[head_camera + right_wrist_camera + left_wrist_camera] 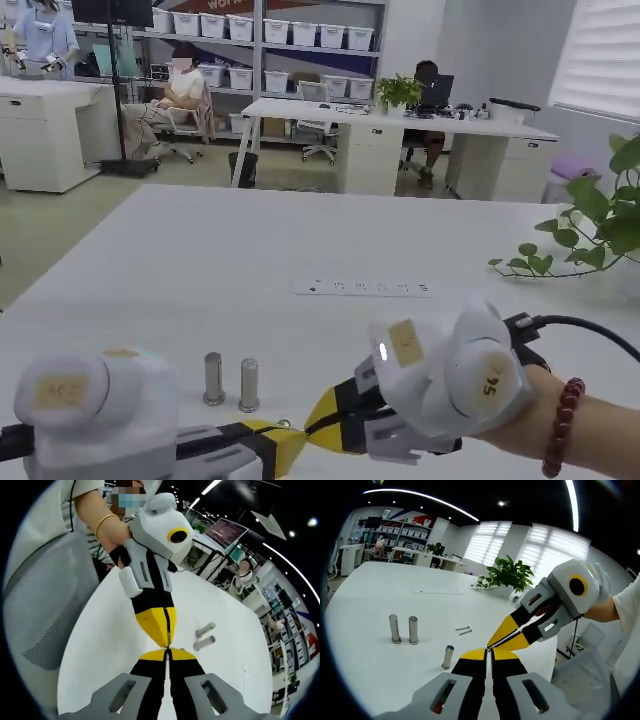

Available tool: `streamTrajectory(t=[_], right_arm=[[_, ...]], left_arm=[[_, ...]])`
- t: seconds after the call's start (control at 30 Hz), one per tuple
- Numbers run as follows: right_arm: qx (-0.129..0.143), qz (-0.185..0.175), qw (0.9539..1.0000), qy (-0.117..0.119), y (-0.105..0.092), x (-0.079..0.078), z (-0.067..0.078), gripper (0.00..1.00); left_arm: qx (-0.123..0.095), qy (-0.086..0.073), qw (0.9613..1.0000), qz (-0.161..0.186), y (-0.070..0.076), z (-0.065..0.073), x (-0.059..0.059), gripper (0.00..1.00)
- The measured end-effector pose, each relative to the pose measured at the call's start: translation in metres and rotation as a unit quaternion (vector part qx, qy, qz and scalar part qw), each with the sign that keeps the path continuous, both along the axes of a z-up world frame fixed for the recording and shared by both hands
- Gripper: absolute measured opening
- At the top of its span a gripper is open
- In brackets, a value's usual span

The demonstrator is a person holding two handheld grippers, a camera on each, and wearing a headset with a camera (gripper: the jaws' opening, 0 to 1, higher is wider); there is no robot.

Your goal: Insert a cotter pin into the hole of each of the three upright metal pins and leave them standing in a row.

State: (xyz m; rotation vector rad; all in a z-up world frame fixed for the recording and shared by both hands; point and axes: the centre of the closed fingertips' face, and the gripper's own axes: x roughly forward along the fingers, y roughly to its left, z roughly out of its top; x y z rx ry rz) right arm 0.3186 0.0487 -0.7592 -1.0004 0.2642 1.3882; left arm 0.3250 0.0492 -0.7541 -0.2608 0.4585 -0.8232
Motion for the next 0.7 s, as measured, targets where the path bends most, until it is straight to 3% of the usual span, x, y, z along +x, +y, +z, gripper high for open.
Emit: streamTrajectory(t=[0.27, 0.4, 0.7], right_arm=[[-0.003, 0.003, 1.0000, -0.007, 0.0009, 0.0001, -0.0002, 0.02], [-0.003, 0.004, 0.9999, -0.009, 0.0009, 0.0001, 0.0002, 0.02], [0.005, -0.002, 1.0000, 0.008, -0.0004, -0.0019, -0.0009, 0.03]], left_arm=[[-0.021, 0.017, 0.9996, 0.007, 0.0014, -0.0003, 0.0009, 0.01], [-0.043, 0.039, 0.9982, 0.014, 0.0014, -0.0005, 0.0011, 0.00], [-0.034, 0.030, 0.9990, 0.003, -0.0004, -0.0003, -0.0020, 0.00]])
